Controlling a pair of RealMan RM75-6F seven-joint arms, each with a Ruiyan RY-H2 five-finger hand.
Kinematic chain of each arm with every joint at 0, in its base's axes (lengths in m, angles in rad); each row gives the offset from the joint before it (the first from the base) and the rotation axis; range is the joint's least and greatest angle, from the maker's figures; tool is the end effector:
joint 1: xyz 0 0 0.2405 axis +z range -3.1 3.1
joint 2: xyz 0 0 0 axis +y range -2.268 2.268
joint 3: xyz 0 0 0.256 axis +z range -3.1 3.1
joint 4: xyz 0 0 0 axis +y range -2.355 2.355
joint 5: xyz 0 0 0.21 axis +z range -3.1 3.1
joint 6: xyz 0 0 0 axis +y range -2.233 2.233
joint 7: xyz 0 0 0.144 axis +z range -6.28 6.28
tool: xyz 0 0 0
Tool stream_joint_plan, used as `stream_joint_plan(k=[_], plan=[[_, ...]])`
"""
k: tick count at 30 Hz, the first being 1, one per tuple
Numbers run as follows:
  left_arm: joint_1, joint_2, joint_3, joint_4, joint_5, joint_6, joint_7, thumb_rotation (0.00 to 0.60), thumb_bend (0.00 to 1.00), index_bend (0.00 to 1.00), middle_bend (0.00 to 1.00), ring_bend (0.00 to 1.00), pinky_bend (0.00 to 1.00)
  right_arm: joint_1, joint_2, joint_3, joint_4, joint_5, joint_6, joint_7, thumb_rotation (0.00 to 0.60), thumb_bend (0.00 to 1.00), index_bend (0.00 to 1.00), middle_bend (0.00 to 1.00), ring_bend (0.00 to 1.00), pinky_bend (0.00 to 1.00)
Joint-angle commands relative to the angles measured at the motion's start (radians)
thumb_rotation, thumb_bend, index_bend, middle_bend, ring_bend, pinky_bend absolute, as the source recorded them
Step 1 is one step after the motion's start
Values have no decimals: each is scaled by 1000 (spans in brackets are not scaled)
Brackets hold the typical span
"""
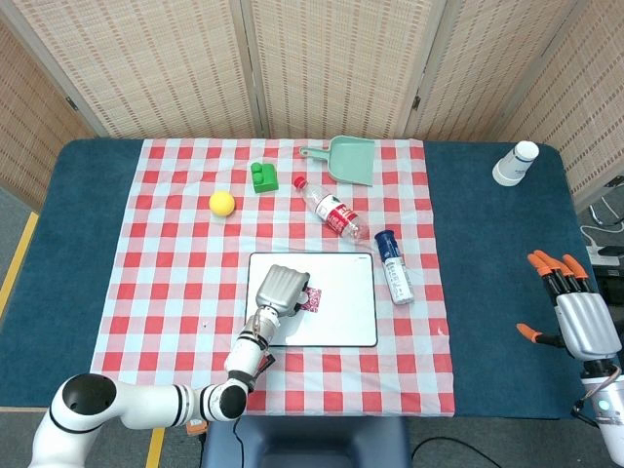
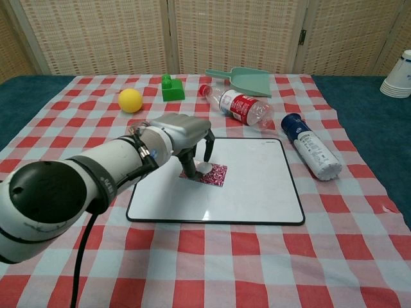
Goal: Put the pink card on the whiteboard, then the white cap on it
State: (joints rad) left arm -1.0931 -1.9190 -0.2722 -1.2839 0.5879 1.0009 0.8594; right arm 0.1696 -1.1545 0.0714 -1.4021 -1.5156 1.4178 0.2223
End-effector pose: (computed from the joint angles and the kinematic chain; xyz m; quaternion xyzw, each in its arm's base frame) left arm -0.0365 0.3561 -0.1146 -0.7801 -0.3431 -0.2871 0.4374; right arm -0.3325 -0.2172 0.1648 0.6038 -0.3892 0.4160 0.5576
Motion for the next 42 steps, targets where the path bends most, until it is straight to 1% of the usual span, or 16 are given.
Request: stream_joint_plan(k=[1,9,16,24,31,33,36,39,42], plan=[[-4,-5,-2,7,2,0,0,600,299,502,1000,984,976,-1,1,0,0,0,0,1,600,0,31,65,0,0],[-12,-23,-8,42,3,-2,-3,600,297,505,1000,984,976,-2,4,0,2,-2,2,12,600,0,31,65,0,0],[-13,-29,-8,49,10,-4,-6,600,295,501,1000,984,975,-1,4,0,3,1,-1,9,600,0,36,67,0,0],[-7,-20,-10,46,8,-5,-8,600,271,415,1000,984,971,-2,3,1,-1,3,-1,4,600,0,38,74,0,0],[-1,-5,-8,31,9,1,-7,600,266,405,1000,984,971,-2,3,2,2,5,-3,4,600,0,38,74,0,0],[3,7,-7,14,13,11,-5,600,262,406,1000,984,971,-2,2,2,1,4,-3,3,600,0,38,74,0,0],[17,49,-8,-43,20,46,6,600,258,416,1000,984,970,-3,2,1,0,1,0,0,600,0,38,74,0,0],[50,119,-13,-136,26,96,1,600,276,429,999,983,971,-4,0,-2,-2,-4,4,-6,600,0,38,74,0,0],[103,215,7,-237,38,146,-8,600,309,448,999,984,974,-5,-2,-6,-5,-11,6,-15,600,0,38,74,0,0]])
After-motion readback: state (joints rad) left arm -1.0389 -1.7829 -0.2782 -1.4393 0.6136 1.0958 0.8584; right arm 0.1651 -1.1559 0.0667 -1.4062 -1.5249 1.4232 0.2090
